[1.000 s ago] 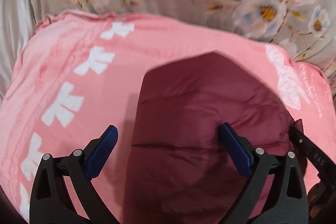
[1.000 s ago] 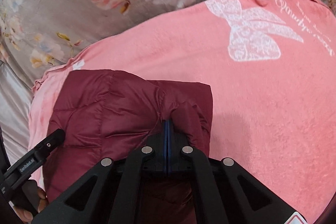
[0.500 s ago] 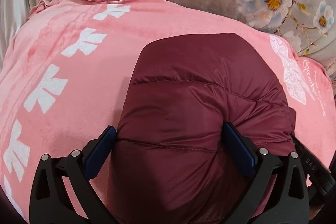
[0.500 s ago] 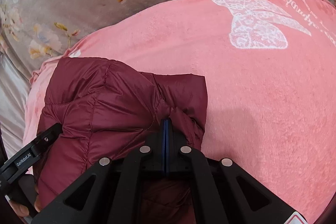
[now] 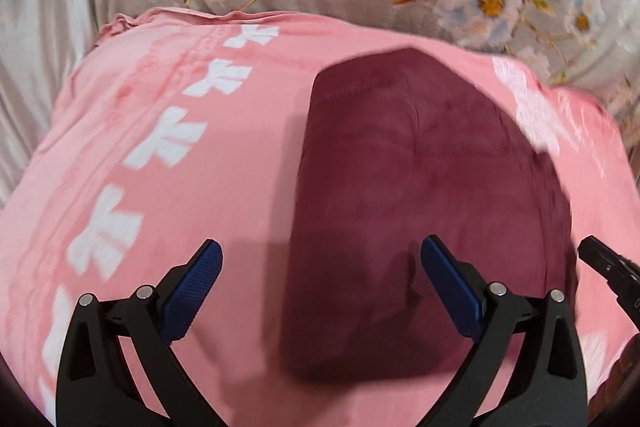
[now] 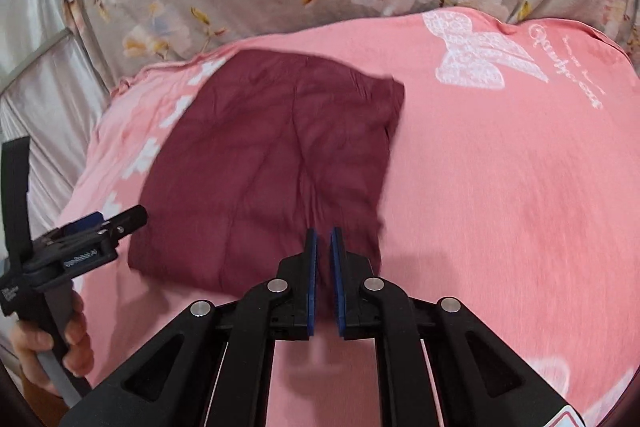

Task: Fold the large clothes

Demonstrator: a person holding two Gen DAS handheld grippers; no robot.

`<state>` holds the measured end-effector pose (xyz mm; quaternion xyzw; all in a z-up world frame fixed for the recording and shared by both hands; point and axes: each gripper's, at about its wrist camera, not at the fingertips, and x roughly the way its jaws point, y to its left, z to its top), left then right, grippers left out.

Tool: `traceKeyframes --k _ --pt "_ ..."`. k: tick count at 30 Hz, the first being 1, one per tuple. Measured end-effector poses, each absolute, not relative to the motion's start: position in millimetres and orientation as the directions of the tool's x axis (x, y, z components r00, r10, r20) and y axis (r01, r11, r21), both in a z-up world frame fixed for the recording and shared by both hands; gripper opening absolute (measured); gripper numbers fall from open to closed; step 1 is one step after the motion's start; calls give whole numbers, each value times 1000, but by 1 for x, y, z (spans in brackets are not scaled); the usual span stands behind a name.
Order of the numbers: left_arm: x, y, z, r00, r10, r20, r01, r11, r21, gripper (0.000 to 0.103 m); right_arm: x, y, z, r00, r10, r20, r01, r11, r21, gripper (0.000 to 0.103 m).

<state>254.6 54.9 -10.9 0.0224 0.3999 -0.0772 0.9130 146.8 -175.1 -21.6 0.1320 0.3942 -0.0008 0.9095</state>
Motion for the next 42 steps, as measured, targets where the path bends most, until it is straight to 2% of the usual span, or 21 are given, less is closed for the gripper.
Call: traceKeyframes --k 8,11,14,16,17,20,22,23,29,42 --pt "201 67 -50 623 -117 -773 167 986 -15 97 115 -175 -66 624 44 -780 188 961 204 9" --pt "195 69 -66 617 -83 -783 135 991 2 97 96 -173 -64 638 42 -769 189 959 209 10" --pt "180 75 -65 620 -134 -773 126 990 -70 97 79 -159 -60 669 9 -743 166 973 161 17" --pt "166 73 -64 634 -162 -756 125 986 -107 97 68 -147 -62 695 -26 -718 151 982 110 31" --pt "161 70 -64 639 -171 -750 130 985 -115 97 64 -142 -64 703 -45 -709 149 985 85 34" --pt "143 56 -68 658 -173 -733 143 984 -104 98 56 -135 -65 713 -76 -697 149 988 45 40" --pt "134 47 -72 659 -162 -735 155 985 -78 98 53 -139 -63 724 -83 -685 155 987 44 56" --pt "130 42 -75 661 -160 -733 169 984 -62 98 52 -140 -63 724 -92 -683 164 986 41 58" --pt "116 26 -78 712 -87 -697 173 983 55 98 50 -137 -70 702 -122 -702 188 982 18 61" --pt "110 22 -77 745 -30 -667 136 985 107 98 47 -129 -71 702 -142 -698 184 983 -15 62"
